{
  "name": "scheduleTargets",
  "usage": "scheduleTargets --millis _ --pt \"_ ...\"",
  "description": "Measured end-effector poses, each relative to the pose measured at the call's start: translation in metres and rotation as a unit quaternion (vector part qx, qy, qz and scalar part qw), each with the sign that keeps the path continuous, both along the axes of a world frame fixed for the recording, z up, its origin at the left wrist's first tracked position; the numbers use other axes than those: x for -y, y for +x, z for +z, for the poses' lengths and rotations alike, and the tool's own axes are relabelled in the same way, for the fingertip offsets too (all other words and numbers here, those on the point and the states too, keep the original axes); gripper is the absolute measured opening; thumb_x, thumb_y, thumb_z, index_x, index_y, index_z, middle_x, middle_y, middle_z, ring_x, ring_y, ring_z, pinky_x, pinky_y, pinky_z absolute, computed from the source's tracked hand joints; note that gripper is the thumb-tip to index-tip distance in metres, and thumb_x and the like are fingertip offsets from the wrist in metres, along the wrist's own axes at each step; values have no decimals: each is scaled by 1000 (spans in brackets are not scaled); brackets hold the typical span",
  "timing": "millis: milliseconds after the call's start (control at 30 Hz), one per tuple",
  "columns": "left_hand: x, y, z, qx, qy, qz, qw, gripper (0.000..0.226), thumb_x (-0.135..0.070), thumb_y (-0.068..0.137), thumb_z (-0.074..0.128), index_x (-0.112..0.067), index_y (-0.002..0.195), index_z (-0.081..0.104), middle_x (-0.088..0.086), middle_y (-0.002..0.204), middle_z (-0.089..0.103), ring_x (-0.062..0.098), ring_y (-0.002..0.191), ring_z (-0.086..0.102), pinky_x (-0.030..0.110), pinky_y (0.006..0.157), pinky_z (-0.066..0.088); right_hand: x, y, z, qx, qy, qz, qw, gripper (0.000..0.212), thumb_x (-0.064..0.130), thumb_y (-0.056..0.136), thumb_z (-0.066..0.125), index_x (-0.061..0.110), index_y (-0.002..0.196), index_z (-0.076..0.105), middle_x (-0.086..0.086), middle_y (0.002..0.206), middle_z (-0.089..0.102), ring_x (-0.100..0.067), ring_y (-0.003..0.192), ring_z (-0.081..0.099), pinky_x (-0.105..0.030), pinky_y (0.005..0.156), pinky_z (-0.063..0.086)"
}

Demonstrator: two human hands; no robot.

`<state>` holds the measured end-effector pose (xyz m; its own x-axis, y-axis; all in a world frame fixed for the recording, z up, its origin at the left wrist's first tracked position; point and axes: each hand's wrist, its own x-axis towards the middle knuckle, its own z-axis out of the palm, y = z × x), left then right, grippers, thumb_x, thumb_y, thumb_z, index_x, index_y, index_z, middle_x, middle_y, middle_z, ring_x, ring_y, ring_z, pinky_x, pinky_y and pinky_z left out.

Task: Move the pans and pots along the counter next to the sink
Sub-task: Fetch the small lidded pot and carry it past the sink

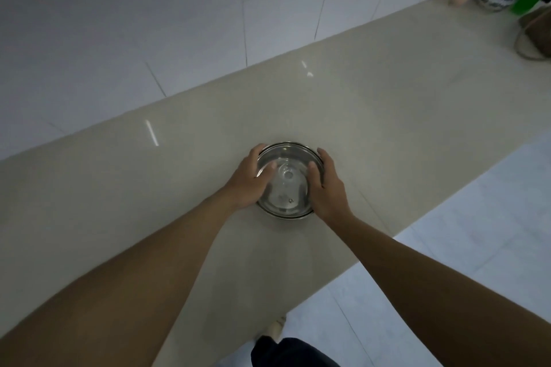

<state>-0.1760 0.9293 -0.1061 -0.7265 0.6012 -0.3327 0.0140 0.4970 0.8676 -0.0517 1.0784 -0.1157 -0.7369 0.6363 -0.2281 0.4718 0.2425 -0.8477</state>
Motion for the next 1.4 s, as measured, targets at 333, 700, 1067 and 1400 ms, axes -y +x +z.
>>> scheduleTargets --millis 333,700,1067,1400 --pt "44 15 7 -46 -76 30 996 66 -40 102 47 -20 158 18 12 155 37 24 145 34 28 113 25 34 2 7 -30 36 80 996 44 34 108 41 32 151 46 3 141 63 -19 128 59 -40 111 44" --pt "168 25 72 -178 -21 88 980 35 -39 102 45 -34 136 42 9 130 51 20 120 50 30 104 37 137 -21 71 -124 83 132 980 36 40 105 43 44 137 59 17 124 71 -8 115 65 -31 102 49" --pt "418 101 121 -211 -47 225 950 44 -39 102 45 -24 144 40 12 135 50 21 126 48 38 112 36 369 -11 112 -156 56 262 951 35 49 99 45 53 131 59 19 122 72 -10 115 65 -34 101 49" --pt "631 206 145 -207 -83 361 905 44 -31 104 46 -16 145 40 15 133 51 26 124 51 44 110 40 589 28 125 -172 7 411 895 31 54 95 44 63 122 55 29 111 71 2 106 62 -27 98 48"
